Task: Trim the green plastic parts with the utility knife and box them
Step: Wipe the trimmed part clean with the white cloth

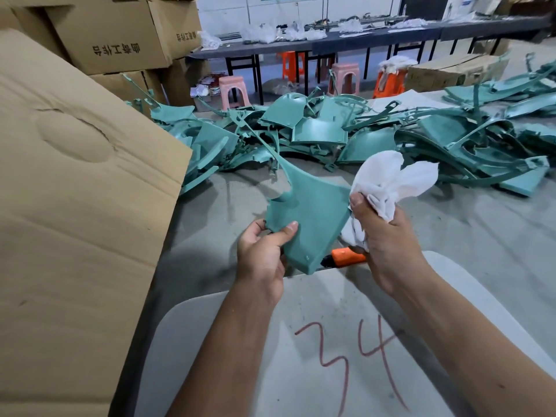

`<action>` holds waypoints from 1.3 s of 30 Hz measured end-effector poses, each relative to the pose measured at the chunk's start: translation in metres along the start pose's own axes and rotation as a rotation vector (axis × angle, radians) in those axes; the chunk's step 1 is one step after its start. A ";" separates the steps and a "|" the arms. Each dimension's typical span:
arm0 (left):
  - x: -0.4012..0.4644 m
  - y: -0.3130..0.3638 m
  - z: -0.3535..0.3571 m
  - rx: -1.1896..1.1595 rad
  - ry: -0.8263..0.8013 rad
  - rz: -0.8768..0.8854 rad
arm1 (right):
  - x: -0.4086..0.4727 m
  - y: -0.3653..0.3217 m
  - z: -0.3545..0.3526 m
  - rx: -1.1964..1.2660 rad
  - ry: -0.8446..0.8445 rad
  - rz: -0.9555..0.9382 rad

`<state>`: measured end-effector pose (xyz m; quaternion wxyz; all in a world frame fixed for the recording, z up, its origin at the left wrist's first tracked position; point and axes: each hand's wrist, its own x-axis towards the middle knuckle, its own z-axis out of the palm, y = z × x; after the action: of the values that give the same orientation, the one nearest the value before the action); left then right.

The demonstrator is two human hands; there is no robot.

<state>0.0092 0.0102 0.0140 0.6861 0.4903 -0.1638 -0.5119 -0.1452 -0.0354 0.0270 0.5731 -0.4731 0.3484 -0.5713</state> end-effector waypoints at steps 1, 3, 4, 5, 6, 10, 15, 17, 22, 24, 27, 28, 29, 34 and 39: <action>-0.001 -0.002 0.002 -0.024 0.021 0.008 | -0.003 0.002 0.003 0.018 -0.010 0.001; -0.001 -0.004 0.004 -0.095 0.066 0.041 | -0.010 0.007 0.007 0.050 -0.075 0.041; -0.001 -0.003 0.005 -0.144 0.080 0.066 | -0.014 0.011 0.009 0.050 -0.121 0.072; 0.000 -0.001 0.005 -0.183 0.094 0.095 | -0.017 0.014 0.011 0.006 -0.172 0.078; 0.002 0.001 0.005 -0.202 0.117 0.129 | -0.020 0.017 0.013 -0.053 -0.219 0.063; 0.007 0.004 0.000 -0.152 0.231 0.286 | -0.022 0.019 0.016 -0.117 -0.345 0.108; 0.014 0.007 -0.005 -0.150 0.365 0.347 | -0.029 0.022 0.014 -0.677 -0.483 -0.184; 0.017 0.009 -0.007 -0.135 0.413 0.372 | -0.034 0.028 0.021 -0.879 -0.319 -0.439; 0.008 0.005 -0.006 0.047 0.398 0.457 | -0.033 0.020 0.028 -0.954 -0.203 -0.539; 0.002 0.008 -0.003 -0.036 0.261 0.428 | -0.035 0.021 0.026 -1.064 -0.286 -0.692; 0.000 0.007 0.003 0.034 0.148 0.450 | -0.020 0.023 0.016 -1.055 -0.147 -0.629; -0.001 0.005 0.004 0.057 0.102 0.437 | -0.011 0.021 0.010 -0.972 -0.037 -0.588; -0.002 0.005 0.007 0.035 0.039 0.407 | -0.003 0.016 0.003 -0.877 0.065 -0.544; -0.007 0.000 0.012 -0.022 -0.107 0.294 | 0.008 0.001 -0.011 -0.217 0.291 -0.126; -0.001 -0.009 0.011 -0.002 0.053 0.363 | -0.011 0.000 0.014 0.504 -0.155 0.250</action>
<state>-0.0045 0.0053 0.0116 0.7717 0.4653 -0.2310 -0.3668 -0.1337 -0.0225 0.0301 0.7636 -0.3114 0.2060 -0.5269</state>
